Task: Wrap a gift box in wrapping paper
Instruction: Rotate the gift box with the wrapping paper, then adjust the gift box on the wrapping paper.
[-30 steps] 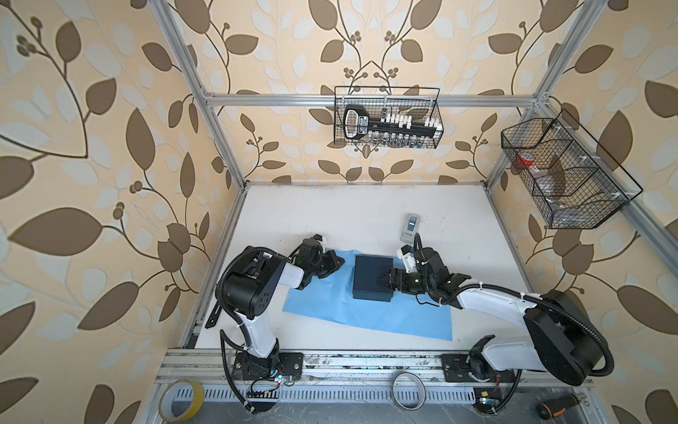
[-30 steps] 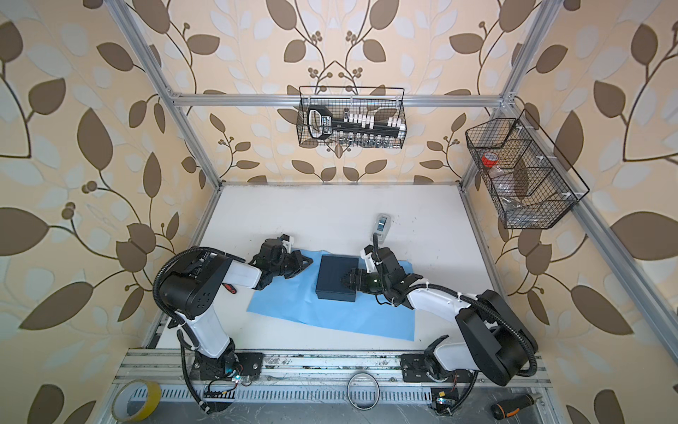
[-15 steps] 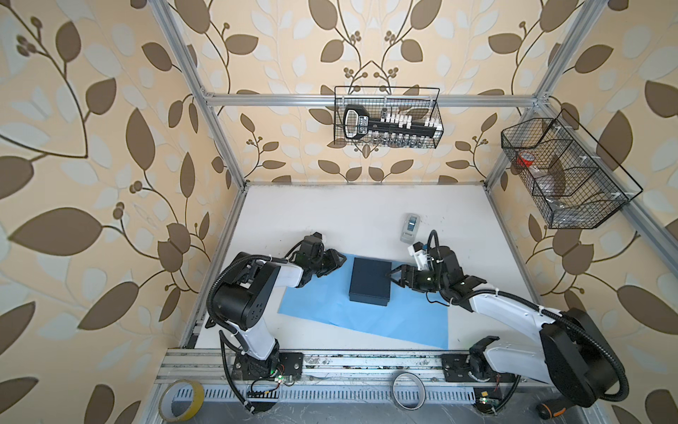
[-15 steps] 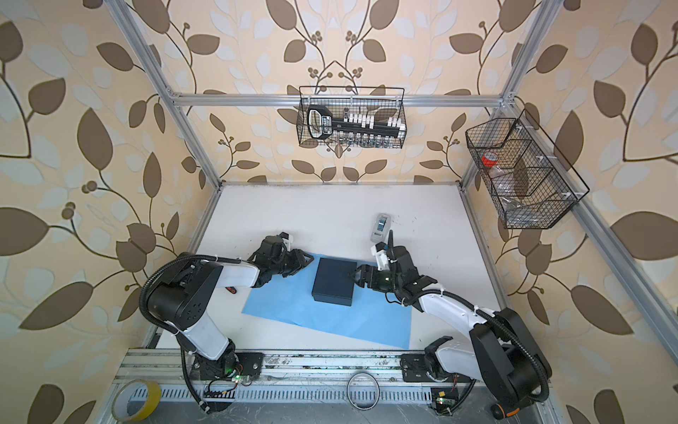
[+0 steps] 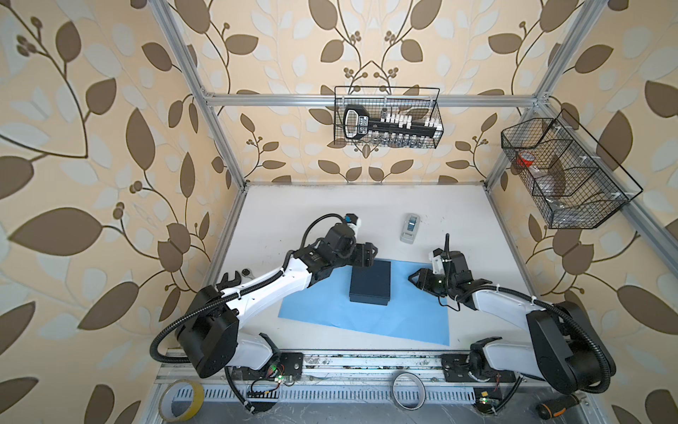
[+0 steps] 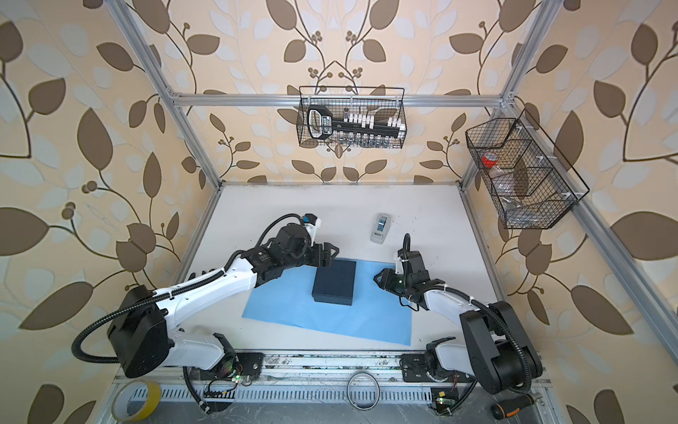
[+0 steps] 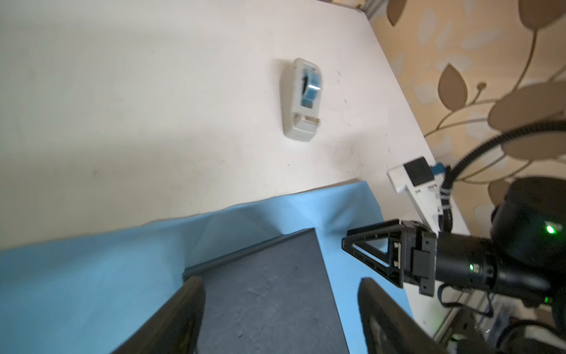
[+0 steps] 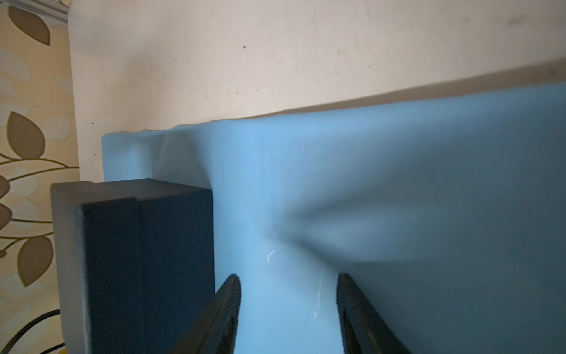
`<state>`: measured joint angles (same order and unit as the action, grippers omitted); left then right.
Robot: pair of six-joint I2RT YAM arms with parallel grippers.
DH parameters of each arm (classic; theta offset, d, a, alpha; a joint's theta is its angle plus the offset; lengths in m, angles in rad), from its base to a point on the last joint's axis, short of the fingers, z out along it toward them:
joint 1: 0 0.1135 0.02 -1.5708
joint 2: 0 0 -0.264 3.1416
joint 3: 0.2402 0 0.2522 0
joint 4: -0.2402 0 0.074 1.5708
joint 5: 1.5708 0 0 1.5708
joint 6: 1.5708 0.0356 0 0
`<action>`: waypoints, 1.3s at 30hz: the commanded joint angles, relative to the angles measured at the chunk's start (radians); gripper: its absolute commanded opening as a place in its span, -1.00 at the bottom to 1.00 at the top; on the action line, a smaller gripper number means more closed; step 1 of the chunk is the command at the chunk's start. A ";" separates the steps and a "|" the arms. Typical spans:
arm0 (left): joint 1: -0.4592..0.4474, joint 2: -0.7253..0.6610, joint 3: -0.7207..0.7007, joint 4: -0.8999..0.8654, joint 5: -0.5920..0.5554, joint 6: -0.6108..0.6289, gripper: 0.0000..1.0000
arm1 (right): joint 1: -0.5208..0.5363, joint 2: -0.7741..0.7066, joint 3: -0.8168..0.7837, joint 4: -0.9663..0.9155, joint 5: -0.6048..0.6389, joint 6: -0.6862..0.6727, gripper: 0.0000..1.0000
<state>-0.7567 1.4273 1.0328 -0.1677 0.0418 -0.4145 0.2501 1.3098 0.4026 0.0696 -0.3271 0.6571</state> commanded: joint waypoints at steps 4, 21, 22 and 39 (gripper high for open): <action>-0.119 0.273 0.259 -0.237 -0.116 0.285 0.71 | -0.034 0.023 -0.039 0.014 0.050 -0.014 0.00; -0.135 0.644 0.632 -0.584 -0.055 0.499 0.36 | -0.051 0.052 -0.031 0.029 0.027 -0.027 -0.06; -0.135 0.637 0.624 -0.581 -0.044 0.499 0.32 | -0.052 0.052 -0.031 0.030 0.027 -0.027 -0.06; -0.133 0.508 0.563 -0.463 -0.106 0.351 0.47 | -0.055 0.103 0.028 0.034 -0.015 -0.056 -0.06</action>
<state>-0.8898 2.0476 1.6127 -0.6590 -0.0143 0.0067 0.2005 1.3735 0.4076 0.1696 -0.3408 0.6304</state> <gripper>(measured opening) 0.724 0.469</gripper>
